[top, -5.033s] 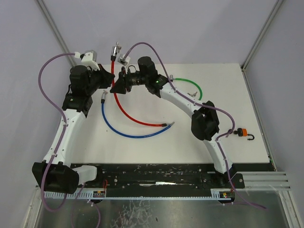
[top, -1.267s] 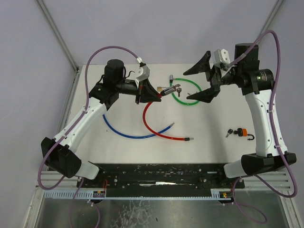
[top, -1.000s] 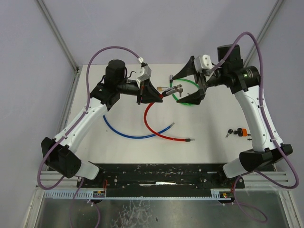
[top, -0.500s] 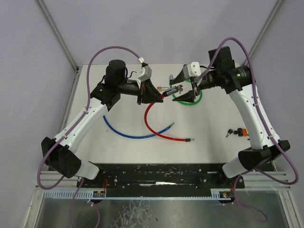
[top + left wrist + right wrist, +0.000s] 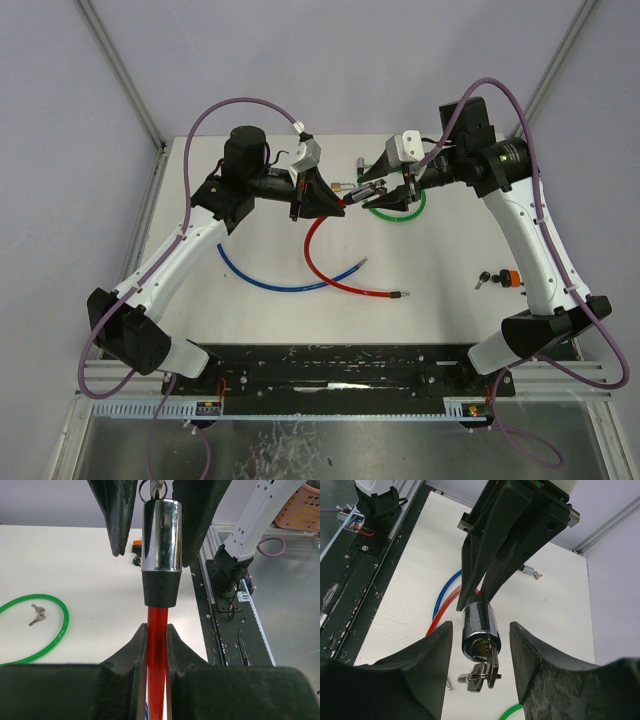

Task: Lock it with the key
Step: Adjust the lock.

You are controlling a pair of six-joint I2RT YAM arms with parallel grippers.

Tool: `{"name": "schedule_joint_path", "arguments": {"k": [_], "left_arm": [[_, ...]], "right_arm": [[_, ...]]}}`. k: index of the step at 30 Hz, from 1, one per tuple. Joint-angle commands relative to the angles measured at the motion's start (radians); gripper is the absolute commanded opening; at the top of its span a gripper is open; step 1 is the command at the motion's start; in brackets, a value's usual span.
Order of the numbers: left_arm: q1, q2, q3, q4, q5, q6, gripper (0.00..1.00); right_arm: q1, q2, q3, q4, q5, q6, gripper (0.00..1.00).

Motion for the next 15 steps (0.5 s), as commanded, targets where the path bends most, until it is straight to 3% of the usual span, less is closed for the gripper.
{"name": "schedule_joint_path", "arguments": {"k": [1, 5, 13, 14, 15], "left_arm": [[-0.01, 0.004, 0.006, 0.065, 0.01, -0.018, 0.01], [-0.012, 0.006, 0.008, 0.065, 0.003, -0.02, 0.0], [-0.013, -0.002, -0.007, 0.079, -0.046, -0.032, 0.0], [-0.013, -0.006, -0.016, 0.09, -0.073, -0.042, 0.01], [-0.013, -0.013, -0.027, 0.107, -0.104, -0.057, 0.08]], "right_arm": [[0.011, -0.009, 0.041, -0.007, -0.026, -0.002, 0.54], [0.015, -0.007, 0.038, -0.007, -0.028, -0.001, 0.45], [0.018, -0.013, 0.033, -0.009, -0.029, 0.003, 0.14], [0.019, -0.014, 0.035, -0.009, -0.029, 0.01, 0.1], [0.018, -0.016, 0.035, -0.004, -0.025, 0.026, 0.07]]}}
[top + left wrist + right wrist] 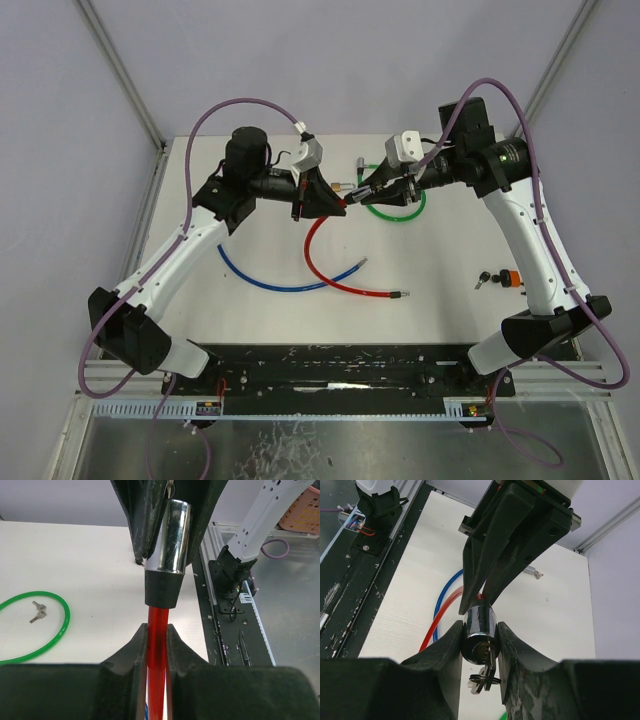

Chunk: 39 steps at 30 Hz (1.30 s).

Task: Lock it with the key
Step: Adjust the lock.

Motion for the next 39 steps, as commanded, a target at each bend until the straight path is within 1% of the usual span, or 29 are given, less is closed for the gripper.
{"name": "schedule_joint_path", "arguments": {"k": [1, 2, 5, 9, 10, 12, 14, 15, 16, 17, 19, 23, 25, 29, 30, 32, 34, 36, 38, 39], "left_arm": [[-0.008, -0.028, -0.042, 0.129, -0.126, -0.073, 0.19], [-0.008, -0.044, -0.066, 0.159, -0.17, -0.093, 0.27], [-0.007, -0.116, -0.172, 0.293, -0.244, -0.12, 0.46], [-0.008, -0.263, -0.384, 0.549, -0.379, -0.17, 0.72], [-0.009, -0.309, -0.452, 0.63, -0.427, -0.178, 0.75], [-0.025, -0.411, -0.587, 0.811, -0.549, -0.189, 0.77], [-0.076, -0.489, -0.692, 0.912, -0.674, -0.128, 0.8], [-0.114, -0.511, -0.73, 0.927, -0.735, -0.083, 0.81], [-0.149, -0.525, -0.743, 0.919, -0.817, -0.04, 0.81], [-0.19, -0.528, -0.75, 0.902, -0.93, 0.004, 0.81], [-0.26, -0.517, -0.766, 0.899, -1.066, 0.09, 0.8], [-0.37, -0.447, -0.779, 0.949, -1.231, 0.191, 0.78], [-0.398, -0.395, -0.762, 0.943, -1.3, 0.23, 0.73], [-0.404, -0.321, -0.729, 0.903, -1.366, 0.254, 0.56], [-0.404, -0.312, -0.726, 0.901, -1.373, 0.261, 0.54], [-0.404, -0.295, -0.72, 0.889, -1.373, 0.267, 0.46], [-0.405, -0.274, -0.711, 0.88, -1.37, 0.277, 0.43], [-0.404, -0.258, -0.7, 0.874, -1.368, 0.279, 0.36], [-0.404, -0.243, -0.684, 0.862, -1.362, 0.285, 0.33], [-0.404, -0.236, -0.673, 0.845, -1.357, 0.285, 0.3]], "right_arm": [[0.014, -0.017, 0.029, 0.017, -0.017, 0.055, 0.03], [0.013, -0.019, 0.024, 0.044, -0.009, 0.12, 0.0], [0.013, -0.038, -0.008, 0.129, 0.03, 0.254, 0.0], [0.004, -0.069, -0.09, 0.267, 0.061, 0.446, 0.0], [0.0, -0.079, -0.119, 0.306, 0.056, 0.501, 0.0], [-0.007, -0.097, -0.186, 0.411, 0.044, 0.635, 0.0], [-0.008, -0.113, -0.255, 0.533, 0.035, 0.808, 0.0], [-0.009, -0.121, -0.286, 0.586, 0.039, 0.906, 0.0], [-0.009, -0.125, -0.31, 0.636, 0.053, 0.971, 0.0], [-0.009, -0.125, -0.324, 0.667, 0.073, 1.022, 0.0], [-0.01, -0.126, -0.34, 0.703, 0.126, 1.077, 0.0], [-0.01, -0.132, -0.414, 0.81, 0.181, 1.18, 0.0], [-0.01, -0.131, -0.437, 0.846, 0.192, 1.207, 0.0], [-0.009, -0.126, -0.441, 0.855, 0.205, 1.21, 0.0], [-0.01, -0.124, -0.441, 0.856, 0.204, 1.211, 0.0], [-0.01, -0.12, -0.441, 0.858, 0.201, 1.212, 0.0], [-0.011, -0.117, -0.443, 0.862, 0.199, 1.213, 0.0], [-0.01, -0.114, -0.451, 0.867, 0.197, 1.213, 0.0], [-0.011, -0.114, -0.457, 0.869, 0.197, 1.212, 0.0], [-0.011, -0.114, -0.46, 0.871, 0.197, 1.212, 0.0]]}}
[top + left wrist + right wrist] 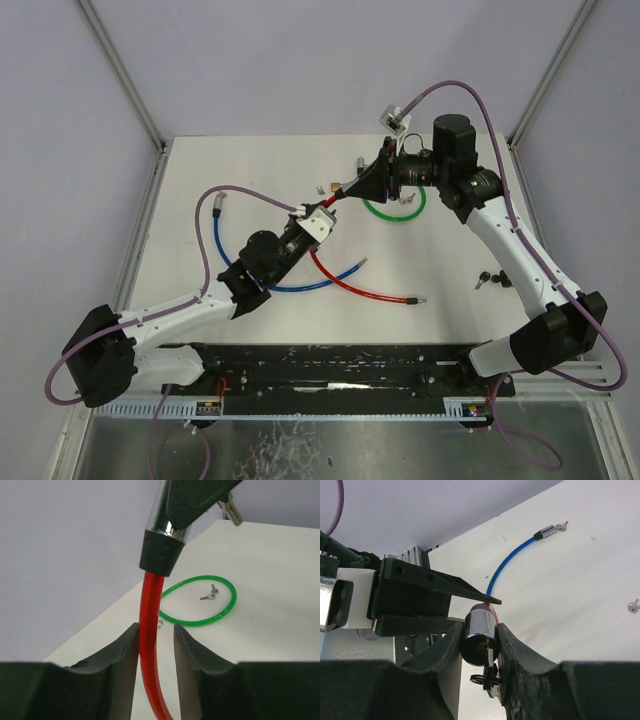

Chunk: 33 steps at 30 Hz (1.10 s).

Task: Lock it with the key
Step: Adjust the lock.

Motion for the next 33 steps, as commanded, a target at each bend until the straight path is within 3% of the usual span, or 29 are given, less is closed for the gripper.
{"name": "schedule_joint_path", "arguments": {"k": [1, 4, 6, 9, 14, 18, 20, 25, 33], "left_arm": [[-0.006, 0.029, 0.071, -0.013, -0.016, 0.035, 0.26], [-0.003, 0.048, 0.101, -0.05, -0.005, 0.04, 0.18], [-0.001, 0.057, 0.117, -0.074, 0.008, 0.046, 0.04], [0.022, 0.049, 0.141, -0.132, 0.053, 0.044, 0.0], [0.145, 0.006, 0.181, -0.185, 0.246, -0.03, 0.0], [0.199, -0.003, 0.248, -0.226, 0.327, -0.033, 0.0], [0.204, 0.002, 0.293, -0.27, 0.335, -0.015, 0.0], [0.225, -0.014, 0.369, -0.313, 0.395, -0.021, 0.0], [0.235, -0.028, 0.552, -0.386, 0.522, -0.064, 0.0]], "right_arm": [[-0.006, -0.023, -0.005, 0.073, -0.007, 0.025, 0.0], [-0.006, -0.024, -0.009, 0.075, -0.012, 0.024, 0.0], [-0.005, -0.025, -0.013, 0.078, -0.02, 0.023, 0.0], [-0.012, -0.027, -0.014, 0.078, -0.044, 0.014, 0.0], [-0.092, -0.051, 0.009, 0.095, -0.133, 0.025, 0.51], [-0.202, -0.095, 0.052, 0.059, -0.22, -0.001, 0.73], [-0.238, -0.117, 0.101, -0.032, -0.243, -0.077, 0.79], [-0.268, -0.154, 0.183, -0.282, -0.247, -0.308, 0.83], [-0.269, -0.205, 0.128, -0.451, -0.221, -0.639, 0.84]]}}
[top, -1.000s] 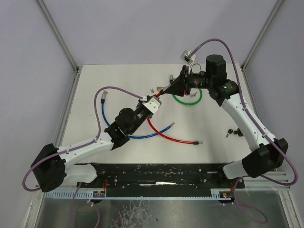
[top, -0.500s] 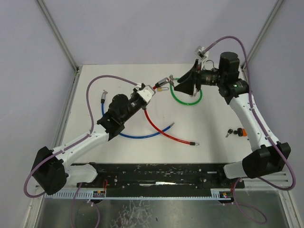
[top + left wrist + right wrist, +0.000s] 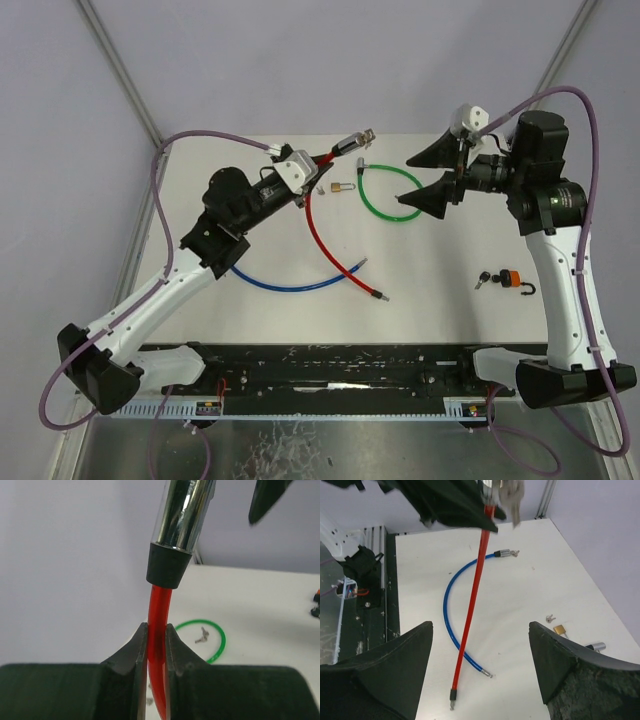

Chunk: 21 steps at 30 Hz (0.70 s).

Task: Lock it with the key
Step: Adjust the lock.

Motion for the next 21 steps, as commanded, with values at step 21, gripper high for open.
{"name": "schedule_joint_path", "arguments": {"k": [21], "left_arm": [[0.033, 0.068, 0.441, -0.038, 0.189, -0.239, 0.0]], "right_arm": [[0.013, -0.044, -0.24, -0.302, -0.201, -0.892, 1.0]]}}
